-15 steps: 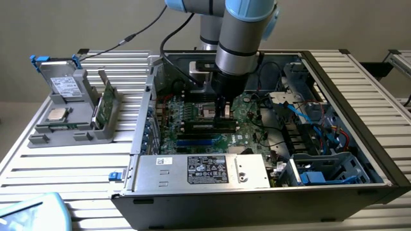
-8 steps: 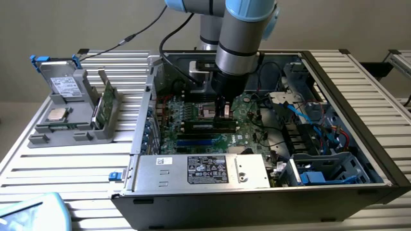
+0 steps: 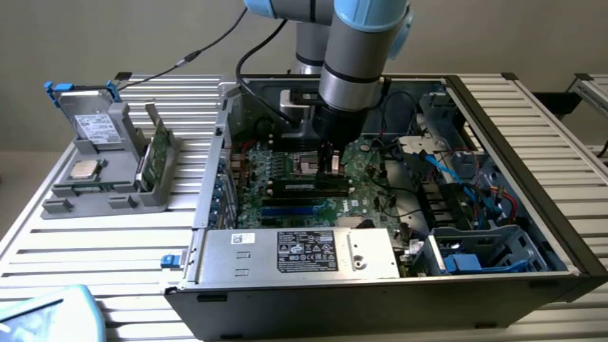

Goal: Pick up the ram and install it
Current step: 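Insert the ram into the slot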

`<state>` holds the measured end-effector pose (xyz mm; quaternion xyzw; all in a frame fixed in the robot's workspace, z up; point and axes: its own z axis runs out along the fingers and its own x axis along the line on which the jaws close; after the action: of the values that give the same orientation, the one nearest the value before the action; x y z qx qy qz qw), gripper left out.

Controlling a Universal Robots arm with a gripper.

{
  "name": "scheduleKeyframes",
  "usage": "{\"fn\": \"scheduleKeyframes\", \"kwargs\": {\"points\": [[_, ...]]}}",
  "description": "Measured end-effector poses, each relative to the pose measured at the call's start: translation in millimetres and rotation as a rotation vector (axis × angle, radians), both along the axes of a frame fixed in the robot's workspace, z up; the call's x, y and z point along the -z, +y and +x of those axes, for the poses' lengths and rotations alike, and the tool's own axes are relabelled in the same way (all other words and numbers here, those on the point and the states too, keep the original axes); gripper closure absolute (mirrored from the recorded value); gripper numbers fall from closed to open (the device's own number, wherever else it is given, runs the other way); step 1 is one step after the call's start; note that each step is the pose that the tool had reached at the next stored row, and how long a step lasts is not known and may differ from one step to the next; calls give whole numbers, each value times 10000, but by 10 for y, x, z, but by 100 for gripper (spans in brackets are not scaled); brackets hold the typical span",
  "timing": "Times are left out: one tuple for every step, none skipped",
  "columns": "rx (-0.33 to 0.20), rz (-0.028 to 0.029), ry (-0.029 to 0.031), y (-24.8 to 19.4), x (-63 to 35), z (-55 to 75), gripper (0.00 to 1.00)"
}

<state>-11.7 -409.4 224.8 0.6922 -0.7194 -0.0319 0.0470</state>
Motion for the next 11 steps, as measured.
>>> {"fn": "scheduleKeyframes", "kwargs": {"points": [[1,-2,9,0,0,0,86],[1,-4,16,0,0,0,86],[1,-6,21,1,0,0,86],[1,-9,25,2,0,0,86],[1,-12,30,3,0,0,86],[0,-16,34,4,0,0,86],[-3,-20,38,4,1,0,86],[-7,-25,42,5,1,0,86],[-13,-28,44,6,2,0,86],[-19,-34,47,6,2,0,86],[-26,-39,51,7,3,0,86]]}}
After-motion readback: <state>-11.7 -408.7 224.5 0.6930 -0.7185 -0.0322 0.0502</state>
